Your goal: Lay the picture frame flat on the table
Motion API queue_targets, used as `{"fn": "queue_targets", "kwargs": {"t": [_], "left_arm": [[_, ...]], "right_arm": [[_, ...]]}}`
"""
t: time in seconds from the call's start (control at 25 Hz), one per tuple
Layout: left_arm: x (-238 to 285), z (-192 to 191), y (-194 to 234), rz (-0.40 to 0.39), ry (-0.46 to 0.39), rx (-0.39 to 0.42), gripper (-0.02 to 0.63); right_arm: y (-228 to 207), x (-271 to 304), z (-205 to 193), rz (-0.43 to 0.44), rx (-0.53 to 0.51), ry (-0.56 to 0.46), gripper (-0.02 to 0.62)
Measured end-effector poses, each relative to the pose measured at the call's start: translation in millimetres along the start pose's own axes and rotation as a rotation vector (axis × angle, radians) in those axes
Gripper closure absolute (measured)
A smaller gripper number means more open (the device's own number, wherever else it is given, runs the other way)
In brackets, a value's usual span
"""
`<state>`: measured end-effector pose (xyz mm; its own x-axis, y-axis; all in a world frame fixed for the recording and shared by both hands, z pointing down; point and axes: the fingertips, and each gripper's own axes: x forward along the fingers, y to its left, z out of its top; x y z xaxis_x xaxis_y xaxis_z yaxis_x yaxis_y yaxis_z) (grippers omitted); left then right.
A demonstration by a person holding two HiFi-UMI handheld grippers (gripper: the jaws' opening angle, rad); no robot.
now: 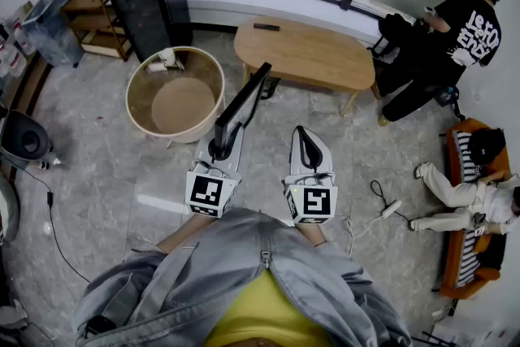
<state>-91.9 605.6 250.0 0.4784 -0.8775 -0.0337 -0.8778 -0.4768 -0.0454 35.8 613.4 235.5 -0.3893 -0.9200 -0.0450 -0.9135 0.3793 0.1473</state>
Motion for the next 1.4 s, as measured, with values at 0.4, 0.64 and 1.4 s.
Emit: {"fn": "queue_targets", "kwargs": {"t": [0.4, 0.64, 1.4], "left_arm": [[13, -9, -17, -0.004, -0.001, -0.003, 0.598], [31, -19, -9, -0.013, 0.017, 0.001, 0.598], [258, -49, 138, -0.1, 0.006, -0.032, 0.598]], "right_arm": [[-16, -3, -17, 0.007, 0.026, 0.004, 0.6], [-23, 17, -35, 0.014, 0.06, 0.025, 0.6], [-90, 270, -76, -0.013, 0.015, 0.087, 0.6]]}}
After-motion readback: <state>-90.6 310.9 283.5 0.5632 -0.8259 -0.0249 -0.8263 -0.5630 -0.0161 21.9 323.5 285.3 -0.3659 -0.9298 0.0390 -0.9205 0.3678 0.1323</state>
